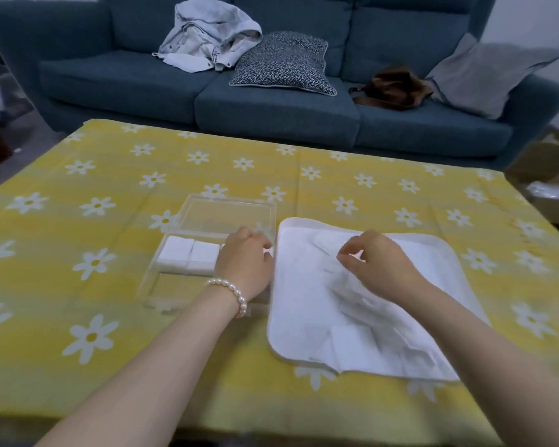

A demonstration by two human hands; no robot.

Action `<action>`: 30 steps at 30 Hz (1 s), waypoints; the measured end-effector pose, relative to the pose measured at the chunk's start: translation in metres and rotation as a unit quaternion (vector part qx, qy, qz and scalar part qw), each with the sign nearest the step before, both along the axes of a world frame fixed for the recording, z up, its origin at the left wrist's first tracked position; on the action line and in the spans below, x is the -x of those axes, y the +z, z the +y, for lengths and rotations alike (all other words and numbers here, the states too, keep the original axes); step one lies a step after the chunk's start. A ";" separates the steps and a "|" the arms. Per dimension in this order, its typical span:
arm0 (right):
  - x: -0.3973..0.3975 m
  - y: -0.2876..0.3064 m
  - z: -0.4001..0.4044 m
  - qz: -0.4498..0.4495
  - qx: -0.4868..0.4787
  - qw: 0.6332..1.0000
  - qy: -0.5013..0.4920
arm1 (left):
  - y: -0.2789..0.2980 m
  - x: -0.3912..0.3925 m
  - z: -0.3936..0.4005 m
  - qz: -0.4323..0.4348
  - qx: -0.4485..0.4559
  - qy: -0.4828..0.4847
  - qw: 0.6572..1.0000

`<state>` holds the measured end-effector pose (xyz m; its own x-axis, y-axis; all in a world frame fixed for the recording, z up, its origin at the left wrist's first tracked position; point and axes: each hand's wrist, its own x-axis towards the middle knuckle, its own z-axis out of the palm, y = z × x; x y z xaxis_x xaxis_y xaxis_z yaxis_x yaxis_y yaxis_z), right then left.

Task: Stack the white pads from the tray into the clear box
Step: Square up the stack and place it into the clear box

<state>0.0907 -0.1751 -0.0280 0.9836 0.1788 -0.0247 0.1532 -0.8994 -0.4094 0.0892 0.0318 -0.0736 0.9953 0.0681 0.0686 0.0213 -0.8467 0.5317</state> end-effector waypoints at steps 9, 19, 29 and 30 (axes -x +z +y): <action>0.047 -0.023 -0.048 0.205 0.033 0.978 0.023 | -0.010 0.055 -0.071 0.155 -0.014 -0.253 0.955; 0.018 -0.008 -0.111 0.078 -0.034 0.985 -0.153 | -0.038 0.056 -0.085 0.153 0.008 -0.278 0.948; 0.043 -0.028 -0.071 0.220 0.173 0.960 0.020 | -0.040 0.038 -0.070 0.056 0.072 -0.132 0.987; 0.044 -0.037 -0.065 0.198 0.219 0.955 0.034 | -0.040 0.038 -0.068 0.047 0.053 -0.133 0.989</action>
<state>0.0470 -0.2398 -0.0647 0.8681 0.1299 -0.4790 0.1292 -0.9910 -0.0345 0.0513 -0.0362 -0.1133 0.9807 -0.1947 -0.0180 -0.1412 -0.7690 0.6234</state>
